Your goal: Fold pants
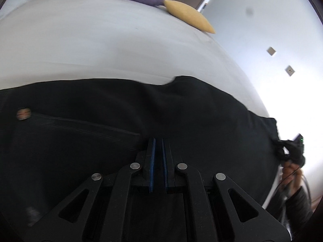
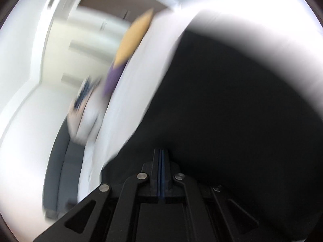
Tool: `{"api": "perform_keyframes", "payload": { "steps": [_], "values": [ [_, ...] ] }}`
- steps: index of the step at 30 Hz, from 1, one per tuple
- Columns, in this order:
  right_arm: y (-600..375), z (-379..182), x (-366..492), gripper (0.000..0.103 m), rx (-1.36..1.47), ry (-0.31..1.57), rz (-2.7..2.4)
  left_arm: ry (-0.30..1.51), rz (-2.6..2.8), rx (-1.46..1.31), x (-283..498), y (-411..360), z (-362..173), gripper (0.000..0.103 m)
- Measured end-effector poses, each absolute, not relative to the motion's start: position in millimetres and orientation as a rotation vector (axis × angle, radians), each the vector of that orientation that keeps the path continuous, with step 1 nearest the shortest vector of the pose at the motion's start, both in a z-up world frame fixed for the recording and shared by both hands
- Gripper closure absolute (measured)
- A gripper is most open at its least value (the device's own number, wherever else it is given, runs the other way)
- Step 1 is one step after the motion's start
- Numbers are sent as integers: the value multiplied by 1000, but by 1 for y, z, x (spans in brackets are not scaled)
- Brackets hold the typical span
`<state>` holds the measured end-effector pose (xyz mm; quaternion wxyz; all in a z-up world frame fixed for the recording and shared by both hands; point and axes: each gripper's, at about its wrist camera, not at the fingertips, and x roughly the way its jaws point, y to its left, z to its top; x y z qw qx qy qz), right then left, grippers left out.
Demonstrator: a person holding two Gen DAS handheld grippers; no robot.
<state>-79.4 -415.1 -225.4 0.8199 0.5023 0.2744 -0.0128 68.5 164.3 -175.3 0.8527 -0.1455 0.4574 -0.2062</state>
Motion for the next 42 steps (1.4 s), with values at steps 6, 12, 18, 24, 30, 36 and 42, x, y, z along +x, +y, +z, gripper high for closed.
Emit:
{"api": "perform_keyframes", "payload": {
  "steps": [6,12,18,24,30,36,42],
  "values": [
    [-468,-186,-182,57,1062,427,-295,931,-375,-295,33,185,-169,97],
    [-436,-195,-194,41,1126,436,-203,897,-412,-279,4,140,-143,97],
    [-421,-216,-186,38,1210,454,-197,957,-436,-248,-4,98,-158,97],
    [-399,-216,-141,38,1230,452,-136,964,-433,-294,3,96,-168,97],
    [-408,-215,-102,78,1246,451,-100,965,-437,-327,8,94,-180,97],
    [-359,-172,-71,96,977,524,-99,963,-442,-352,3,110,-178,97],
    [-212,-122,-32,97,445,623,69,921,-425,-395,-2,127,-163,97]
  ]
}}
